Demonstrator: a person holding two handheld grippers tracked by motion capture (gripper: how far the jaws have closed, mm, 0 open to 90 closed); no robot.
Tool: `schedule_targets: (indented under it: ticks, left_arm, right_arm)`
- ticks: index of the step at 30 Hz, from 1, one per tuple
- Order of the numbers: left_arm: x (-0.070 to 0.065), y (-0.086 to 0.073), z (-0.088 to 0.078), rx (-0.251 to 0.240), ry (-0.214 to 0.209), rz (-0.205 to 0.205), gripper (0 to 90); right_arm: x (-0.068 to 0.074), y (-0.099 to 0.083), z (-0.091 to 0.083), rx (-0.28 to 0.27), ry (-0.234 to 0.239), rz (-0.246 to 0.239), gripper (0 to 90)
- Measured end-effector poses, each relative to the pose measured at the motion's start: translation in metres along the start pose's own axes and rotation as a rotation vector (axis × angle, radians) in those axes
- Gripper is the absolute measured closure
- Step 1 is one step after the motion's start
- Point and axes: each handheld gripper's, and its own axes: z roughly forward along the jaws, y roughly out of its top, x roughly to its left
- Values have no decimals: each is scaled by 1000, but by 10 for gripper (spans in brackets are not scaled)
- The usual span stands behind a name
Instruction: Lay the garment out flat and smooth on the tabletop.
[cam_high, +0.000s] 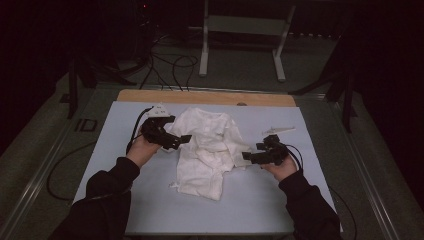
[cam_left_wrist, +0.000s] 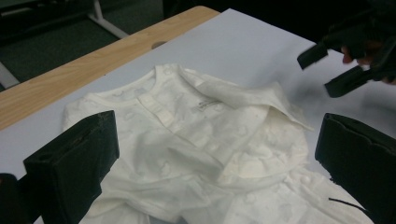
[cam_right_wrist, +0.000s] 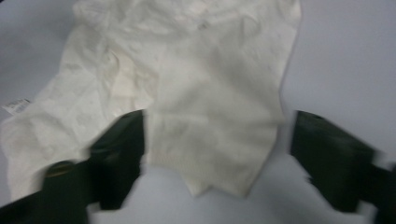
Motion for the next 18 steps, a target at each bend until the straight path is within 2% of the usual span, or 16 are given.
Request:
schedule_targets:
  ticks: [2,3,5,9,11,14,15,18]
  left_arm:
    - [-3,-5,-3,-3,-1,1,3]
    - [-4,-7,-4,-5,-4,-5,3]
    - [-5,-14,-8,-10,-7,-10,3]
    - [-7,-28,-17,-17,-12,-28,3]
    - [-8,-35,-21,-19,-8,-36,3]
    - [-7,-47,-27,-22,0,-52,3]
    - [-7,-49,-28,-25,1,-57,3]
    - [-7,-59,-33,-33,8,-72,3]
  right_arm:
    - [-1,-10,0,5,-15,18,367]
    - [-2,-16,0,14,-34,29,484]
    - [-5,-23,3,25,-48,55,592]
    - [-6,-34,10,36,-66,90,668]
    - [-2,-37,15,50,-80,82,675]
    - [2,-42,21,78,-134,64,730]
    - [4,-44,23,87,-155,48,763]
    - [4,-44,24,90,-191,43,876]
